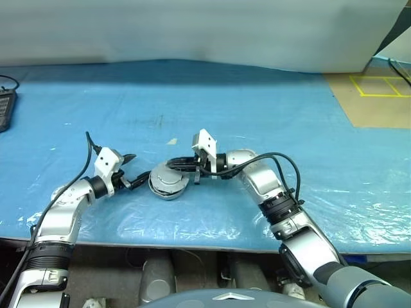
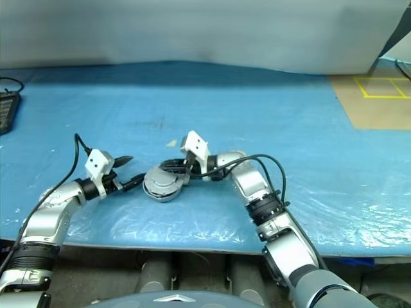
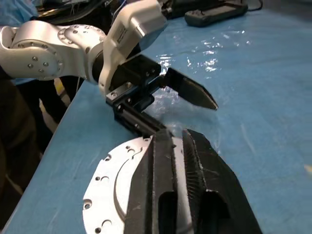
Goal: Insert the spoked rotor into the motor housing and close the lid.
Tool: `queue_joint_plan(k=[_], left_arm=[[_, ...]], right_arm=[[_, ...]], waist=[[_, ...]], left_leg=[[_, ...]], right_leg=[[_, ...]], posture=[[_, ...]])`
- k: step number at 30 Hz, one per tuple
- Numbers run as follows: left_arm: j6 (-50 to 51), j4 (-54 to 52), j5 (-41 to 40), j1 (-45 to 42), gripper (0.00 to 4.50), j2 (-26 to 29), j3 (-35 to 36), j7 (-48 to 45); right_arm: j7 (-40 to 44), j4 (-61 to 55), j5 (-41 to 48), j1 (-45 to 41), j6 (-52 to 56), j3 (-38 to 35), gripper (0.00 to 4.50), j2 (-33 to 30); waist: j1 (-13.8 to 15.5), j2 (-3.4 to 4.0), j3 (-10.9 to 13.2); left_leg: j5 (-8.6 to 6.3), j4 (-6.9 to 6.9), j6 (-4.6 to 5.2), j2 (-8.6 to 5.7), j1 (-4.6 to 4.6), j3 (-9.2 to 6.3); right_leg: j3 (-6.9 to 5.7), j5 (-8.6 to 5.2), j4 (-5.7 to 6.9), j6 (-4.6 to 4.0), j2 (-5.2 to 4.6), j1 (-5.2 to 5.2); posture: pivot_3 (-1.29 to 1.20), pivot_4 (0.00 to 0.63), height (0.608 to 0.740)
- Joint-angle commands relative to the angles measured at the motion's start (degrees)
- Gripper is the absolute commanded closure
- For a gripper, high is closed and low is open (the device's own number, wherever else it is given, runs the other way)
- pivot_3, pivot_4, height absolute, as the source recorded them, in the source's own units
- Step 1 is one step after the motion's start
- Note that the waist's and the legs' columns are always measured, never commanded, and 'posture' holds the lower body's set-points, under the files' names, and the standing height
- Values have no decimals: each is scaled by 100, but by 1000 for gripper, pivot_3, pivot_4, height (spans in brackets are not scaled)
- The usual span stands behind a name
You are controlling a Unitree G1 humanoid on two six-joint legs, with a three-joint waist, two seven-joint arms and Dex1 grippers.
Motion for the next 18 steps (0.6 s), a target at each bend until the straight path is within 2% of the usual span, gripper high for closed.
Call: queue_joint_plan(k=[1, 8, 18], left_arm=[[7, -208, -40, -12, 0, 67, 38, -28], [63, -266, -49, -9, 0, 125, 58, -50], [236, -557, -79, 150, 0, 111, 93, 40]], right_arm=[[72, -219, 104, -53, -116, -48, 2956, 15], [-196, 124, -283, 39, -346, 170, 520, 75], [-226, 473, -513, 142, -607, 364, 520, 113]], waist=[[0, 0, 0], [-3, 0, 0], [-2, 0, 0]], left_leg=[[0, 0, 0, -1, -1, 0], [0, 0, 0, -1, -3, 0], [0, 0, 0, -1, -6, 0]], right_leg=[[0, 0, -1, 0, 0, 0], [0, 0, -3, 0, -1, -1], [0, 0, -3, 0, -1, -2]], posture=[[0, 150, 740], [0, 150, 740], [0, 150, 740]])
